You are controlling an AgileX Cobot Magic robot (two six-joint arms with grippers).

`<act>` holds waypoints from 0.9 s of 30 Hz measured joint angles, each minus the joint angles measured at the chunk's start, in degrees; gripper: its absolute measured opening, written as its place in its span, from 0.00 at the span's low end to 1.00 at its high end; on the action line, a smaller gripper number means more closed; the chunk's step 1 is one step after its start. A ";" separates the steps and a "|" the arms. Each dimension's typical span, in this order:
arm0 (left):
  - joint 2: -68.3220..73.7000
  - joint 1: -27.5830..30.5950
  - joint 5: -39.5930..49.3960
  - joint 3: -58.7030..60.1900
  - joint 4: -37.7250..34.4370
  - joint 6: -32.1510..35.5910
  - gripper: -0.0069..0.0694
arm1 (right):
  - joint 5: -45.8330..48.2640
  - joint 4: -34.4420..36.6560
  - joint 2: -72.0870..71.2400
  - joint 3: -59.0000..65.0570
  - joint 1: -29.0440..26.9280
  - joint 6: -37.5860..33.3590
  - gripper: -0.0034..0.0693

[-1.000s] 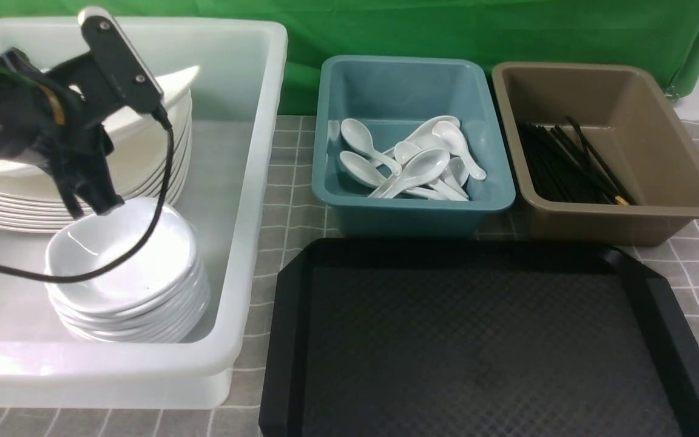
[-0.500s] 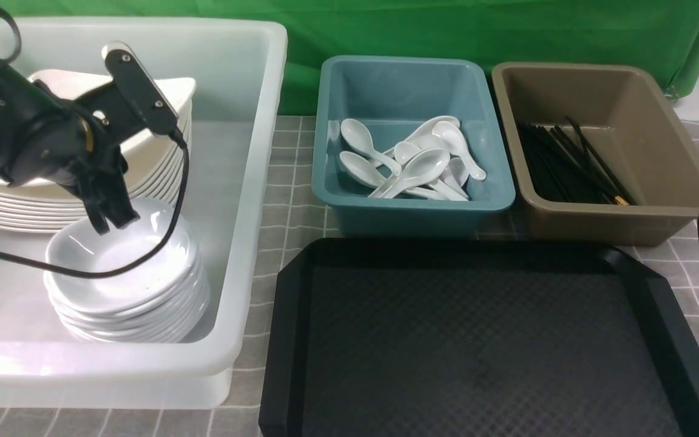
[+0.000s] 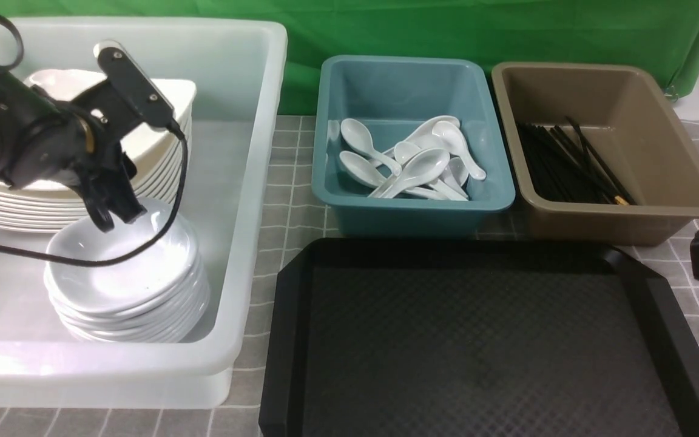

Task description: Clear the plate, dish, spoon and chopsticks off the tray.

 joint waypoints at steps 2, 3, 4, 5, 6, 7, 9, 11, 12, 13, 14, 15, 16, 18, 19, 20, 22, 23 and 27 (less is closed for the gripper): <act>-0.05 0.35 -0.05 0.00 -1.62 -0.54 0.54 | 0.67 0.72 0.00 0.00 0.00 0.00 0.08; -0.17 0.40 -0.43 0.00 -2.62 -0.57 0.58 | 0.95 1.31 0.00 0.00 0.00 0.00 0.08; -0.57 0.46 -1.36 0.00 -4.30 -0.63 0.62 | 1.42 2.29 0.00 0.00 0.00 0.00 0.08; -0.66 0.46 -1.54 0.00 -4.57 -0.63 0.63 | 1.42 2.43 0.00 0.00 0.00 -0.05 0.08; -1.33 0.46 -2.92 0.00 -6.44 -0.69 0.67 | 1.99 3.30 0.00 0.00 0.00 -0.01 0.08; -1.80 0.46 -3.48 0.00 -7.35 -0.69 0.70 | 2.13 3.86 0.00 0.00 0.00 -0.01 0.08; -2.52 0.46 -4.06 0.00 -8.26 -0.76 0.72 | 2.24 4.29 0.00 0.00 0.00 -0.06 0.09; -3.99 0.46 -4.39 0.00 -10.65 -0.80 0.74 | 2.50 4.61 0.00 0.00 0.00 -0.06 0.09; -4.15 0.46 -4.39 0.00 -10.90 -0.80 0.74 | 2.57 4.61 0.00 0.00 0.00 -0.06 0.09; -5.26 0.41 -4.84 0.00 -12.46 -0.80 0.73 | 2.83 4.68 0.00 0.00 0.00 -0.12 0.09; -6.90 0.36 -5.99 0.00 -15.29 -0.80 0.70 | 2.96 4.68 0.00 0.00 0.00 -0.19 0.09; -7.53 0.29 -6.47 0.00 -16.45 -0.75 0.67 | 3.03 4.72 0.00 0.00 0.00 -0.23 0.09; -7.93 0.29 -6.81 0.00 -17.26 -0.69 0.64 | 3.03 4.72 0.00 0.00 0.00 -0.30 0.09; -10.09 -0.20 -7.60 -0.11 -22.37 0.44 0.37 | 2.98 4.72 0.00 0.00 0.00 -0.93 0.09; -10.36 -0.27 -7.43 -0.18 -23.41 0.74 0.31 | 2.84 4.72 0.00 0.00 0.00 -1.23 0.09; -10.57 -0.31 -7.18 -0.24 -24.38 0.97 0.24 | 2.74 4.72 0.00 0.00 0.00 -1.40 0.09; -10.72 -0.39 -5.55 -0.36 -27.14 1.18 0.15 | 2.44 4.72 0.00 0.00 0.00 -1.53 0.09; -10.86 -0.39 -4.14 -0.34 -29.79 1.18 0.13 | 2.33 4.60 0.00 0.00 0.00 -1.54 0.09; -14.05 -0.73 0.55 -0.34 -42.01 3.29 0.11 | 1.87 2.72 0.00 0.00 0.00 -1.34 0.09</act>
